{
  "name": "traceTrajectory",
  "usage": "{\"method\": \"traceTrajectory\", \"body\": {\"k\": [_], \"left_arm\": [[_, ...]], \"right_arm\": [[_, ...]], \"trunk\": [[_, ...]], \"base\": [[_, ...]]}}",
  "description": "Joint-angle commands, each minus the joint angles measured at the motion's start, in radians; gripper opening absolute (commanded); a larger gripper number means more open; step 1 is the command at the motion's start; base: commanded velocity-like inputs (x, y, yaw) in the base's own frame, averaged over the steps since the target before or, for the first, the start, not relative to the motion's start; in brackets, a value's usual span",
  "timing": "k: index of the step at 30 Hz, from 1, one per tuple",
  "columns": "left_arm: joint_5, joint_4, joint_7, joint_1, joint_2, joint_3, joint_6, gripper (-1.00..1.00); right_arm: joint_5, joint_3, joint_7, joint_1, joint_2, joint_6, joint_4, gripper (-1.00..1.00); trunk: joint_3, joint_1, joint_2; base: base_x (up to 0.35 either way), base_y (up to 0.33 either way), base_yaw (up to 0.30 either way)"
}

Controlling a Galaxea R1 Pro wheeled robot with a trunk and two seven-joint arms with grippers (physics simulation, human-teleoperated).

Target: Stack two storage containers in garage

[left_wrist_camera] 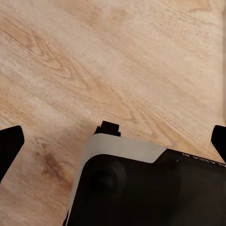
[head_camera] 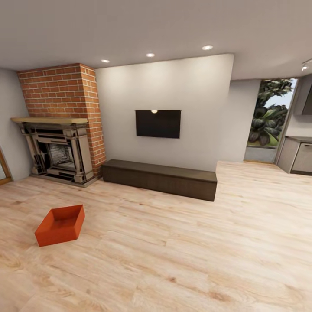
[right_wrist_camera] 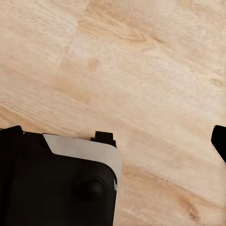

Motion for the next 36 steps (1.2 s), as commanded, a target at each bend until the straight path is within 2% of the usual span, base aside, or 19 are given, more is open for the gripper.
{"method": "traceTrajectory", "body": {"k": [1,24,36], "left_arm": [[0.007,0.001,0.002,-0.001,0.0,-0.004,-0.003,1.0],[0.007,0.001,0.002,-0.001,0.0,-0.004,-0.003,1.0],[0.008,0.001,0.003,-0.001,0.0,-0.004,-0.003,1.0]], "right_arm": [[-0.009,0.009,-0.001,-0.001,0.001,-0.006,0.003,1.0],[-0.015,0.005,-0.008,-0.001,0.01,-0.004,0.003,1.0],[-0.015,0.004,-0.013,-0.001,0.007,-0.005,0.003,1.0]], "trunk": [[-0.001,0.001,-0.001],[-0.001,0.001,-0.001],[-0.001,0.001,-0.001]], "base": [[0.322,0.0,0.0],[0.322,0.0,0.002],[0.322,0.0,0.24]]}}
